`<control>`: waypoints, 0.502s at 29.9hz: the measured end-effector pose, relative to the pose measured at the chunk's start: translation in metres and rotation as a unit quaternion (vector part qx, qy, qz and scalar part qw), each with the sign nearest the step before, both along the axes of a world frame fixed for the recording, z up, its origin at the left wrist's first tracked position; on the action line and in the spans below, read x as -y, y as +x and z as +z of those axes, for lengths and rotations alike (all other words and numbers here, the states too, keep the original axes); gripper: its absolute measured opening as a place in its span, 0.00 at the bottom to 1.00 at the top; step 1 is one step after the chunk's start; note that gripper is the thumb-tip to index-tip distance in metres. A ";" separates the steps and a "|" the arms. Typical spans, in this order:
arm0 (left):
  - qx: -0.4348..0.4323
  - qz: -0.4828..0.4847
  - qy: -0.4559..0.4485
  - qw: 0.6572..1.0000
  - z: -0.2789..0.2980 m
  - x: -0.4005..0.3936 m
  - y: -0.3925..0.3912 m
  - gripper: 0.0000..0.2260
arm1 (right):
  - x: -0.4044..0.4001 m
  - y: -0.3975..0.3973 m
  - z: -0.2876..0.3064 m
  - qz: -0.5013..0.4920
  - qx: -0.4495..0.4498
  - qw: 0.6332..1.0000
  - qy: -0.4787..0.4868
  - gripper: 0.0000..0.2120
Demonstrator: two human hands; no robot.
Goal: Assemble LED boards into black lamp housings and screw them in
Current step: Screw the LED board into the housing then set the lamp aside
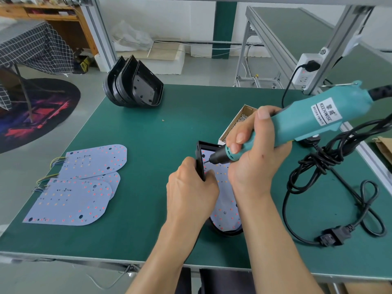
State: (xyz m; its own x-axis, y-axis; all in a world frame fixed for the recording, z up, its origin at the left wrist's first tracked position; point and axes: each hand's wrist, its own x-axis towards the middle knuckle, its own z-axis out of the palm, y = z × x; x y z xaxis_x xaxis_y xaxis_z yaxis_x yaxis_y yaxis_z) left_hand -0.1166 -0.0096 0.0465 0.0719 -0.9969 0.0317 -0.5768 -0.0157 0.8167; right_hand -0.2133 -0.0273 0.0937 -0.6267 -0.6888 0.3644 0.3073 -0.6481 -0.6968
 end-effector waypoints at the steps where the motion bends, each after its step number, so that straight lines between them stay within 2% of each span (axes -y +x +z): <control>1: 0.000 0.000 -0.003 1.000 0.000 0.000 0.000 0.13 | 0.000 0.000 0.000 -0.002 0.002 1.000 0.001 0.06; 9: -0.002 -0.005 0.004 1.000 -0.001 -0.001 0.004 0.13 | 0.001 -0.001 -0.003 0.021 -0.015 1.000 -0.009 0.06; 15: 0.028 -0.026 0.073 0.997 -0.006 0.015 0.014 0.14 | -0.004 -0.007 0.004 0.030 -0.018 0.999 -0.015 0.07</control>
State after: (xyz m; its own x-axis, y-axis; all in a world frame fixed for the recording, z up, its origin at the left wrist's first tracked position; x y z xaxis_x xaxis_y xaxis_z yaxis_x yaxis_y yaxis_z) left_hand -0.1026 -0.0250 0.0400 0.0223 -0.9935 -0.1119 -0.6238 -0.1013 0.7750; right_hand -0.2199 -0.0235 0.0976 -0.5713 -0.7130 0.4065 0.3206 -0.6498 -0.6891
